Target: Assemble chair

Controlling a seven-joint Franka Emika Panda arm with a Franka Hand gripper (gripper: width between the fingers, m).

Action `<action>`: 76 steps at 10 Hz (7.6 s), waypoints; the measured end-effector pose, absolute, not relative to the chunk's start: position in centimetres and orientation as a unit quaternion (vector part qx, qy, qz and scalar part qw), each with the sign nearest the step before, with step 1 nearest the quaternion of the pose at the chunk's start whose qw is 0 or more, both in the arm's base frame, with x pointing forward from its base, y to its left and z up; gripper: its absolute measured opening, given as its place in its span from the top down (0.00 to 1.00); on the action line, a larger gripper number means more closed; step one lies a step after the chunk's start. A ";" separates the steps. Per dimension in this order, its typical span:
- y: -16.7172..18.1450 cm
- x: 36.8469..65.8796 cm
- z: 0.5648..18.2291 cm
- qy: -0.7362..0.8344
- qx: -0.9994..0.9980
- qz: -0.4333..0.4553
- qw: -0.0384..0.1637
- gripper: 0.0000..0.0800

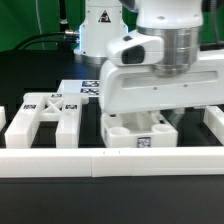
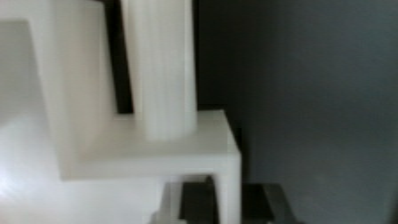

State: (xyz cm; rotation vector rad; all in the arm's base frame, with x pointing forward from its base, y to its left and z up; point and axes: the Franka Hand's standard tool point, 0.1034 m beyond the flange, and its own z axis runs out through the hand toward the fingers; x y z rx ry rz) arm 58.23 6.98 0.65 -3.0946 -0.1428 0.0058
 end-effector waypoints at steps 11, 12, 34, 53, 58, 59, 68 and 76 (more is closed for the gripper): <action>11.9 60.7 0.8 -0.061 -0.998 -0.002 0.024 0.96; 11.9 60.7 0.9 -0.063 -0.998 -0.003 0.024 0.96; 4.3 48.5 2.7 -0.052 -0.996 0.069 0.016 0.19; 5.5 45.9 0.4 -0.028 -0.865 0.501 0.015 0.44; 5.5 47.9 2.6 -0.031 -0.869 0.494 0.019 0.64; 5.2 48.9 4.4 -0.032 -0.867 0.496 0.022 0.64; 5.3 54.7 9.6 -0.043 -0.923 0.382 0.030 0.64; 7.6 60.5 11.1 -0.066 -0.995 0.067 0.028 0.64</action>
Offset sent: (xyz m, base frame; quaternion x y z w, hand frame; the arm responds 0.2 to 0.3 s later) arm 0.0155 0.0183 -0.0033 -0.0005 -0.0039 0.0180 0.9998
